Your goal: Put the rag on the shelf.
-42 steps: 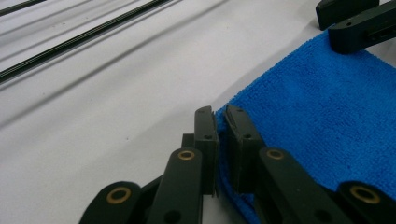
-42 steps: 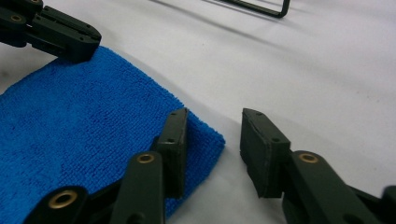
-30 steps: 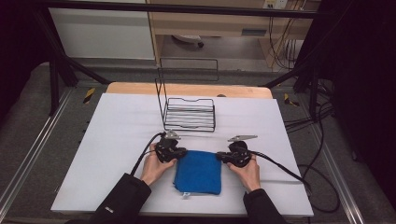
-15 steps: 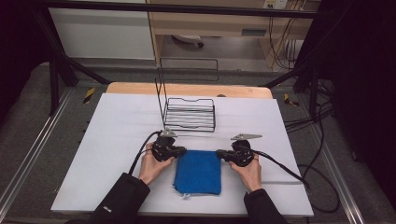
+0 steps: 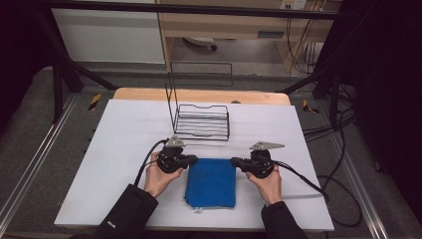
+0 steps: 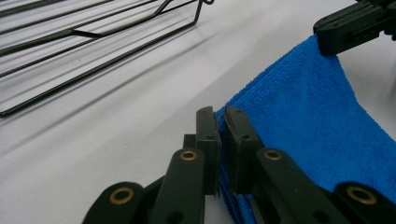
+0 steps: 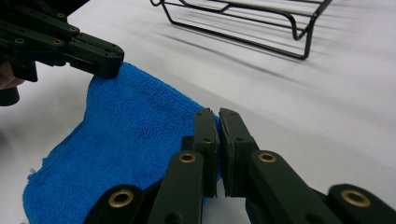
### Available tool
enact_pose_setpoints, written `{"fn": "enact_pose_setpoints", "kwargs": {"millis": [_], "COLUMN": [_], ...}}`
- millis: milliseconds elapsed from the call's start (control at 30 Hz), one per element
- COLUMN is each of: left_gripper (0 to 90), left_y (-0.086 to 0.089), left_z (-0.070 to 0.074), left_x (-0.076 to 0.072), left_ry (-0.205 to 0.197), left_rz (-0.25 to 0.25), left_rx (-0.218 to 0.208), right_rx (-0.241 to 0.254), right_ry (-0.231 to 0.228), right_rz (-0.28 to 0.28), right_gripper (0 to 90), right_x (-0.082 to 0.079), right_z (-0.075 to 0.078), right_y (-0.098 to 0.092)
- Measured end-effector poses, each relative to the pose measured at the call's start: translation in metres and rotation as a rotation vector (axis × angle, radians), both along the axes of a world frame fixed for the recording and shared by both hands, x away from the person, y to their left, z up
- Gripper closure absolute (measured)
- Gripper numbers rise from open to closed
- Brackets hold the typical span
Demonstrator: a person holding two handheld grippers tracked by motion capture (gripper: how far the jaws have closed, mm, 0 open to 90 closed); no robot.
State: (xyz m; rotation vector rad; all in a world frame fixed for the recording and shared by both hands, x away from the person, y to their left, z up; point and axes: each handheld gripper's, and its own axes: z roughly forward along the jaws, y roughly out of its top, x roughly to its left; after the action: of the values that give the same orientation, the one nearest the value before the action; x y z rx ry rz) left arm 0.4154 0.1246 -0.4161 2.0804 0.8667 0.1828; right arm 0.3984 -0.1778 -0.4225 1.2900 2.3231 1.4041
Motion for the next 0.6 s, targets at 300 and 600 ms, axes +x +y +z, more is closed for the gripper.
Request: {"fn": "enact_pose_setpoints", "kwargs": {"millis": [300,600], "left_gripper": [85.0,84.9], "left_y": [0.003,0.005], "left_z": [0.009,0.021], "left_x": [-0.008,-0.014], "left_ry": [-0.029,-0.058], "left_rz": [0.011,0.006], "left_rx": [-0.014,-0.039], "right_rx": [0.004,0.021], "right_ry": [-0.047,-0.099], "right_rz": [0.012,0.017], "right_gripper": [86.9,86.8], "right_x": [-0.004,-0.008], "right_z": [0.008,0.020], "right_y": [0.001,-0.001]}}
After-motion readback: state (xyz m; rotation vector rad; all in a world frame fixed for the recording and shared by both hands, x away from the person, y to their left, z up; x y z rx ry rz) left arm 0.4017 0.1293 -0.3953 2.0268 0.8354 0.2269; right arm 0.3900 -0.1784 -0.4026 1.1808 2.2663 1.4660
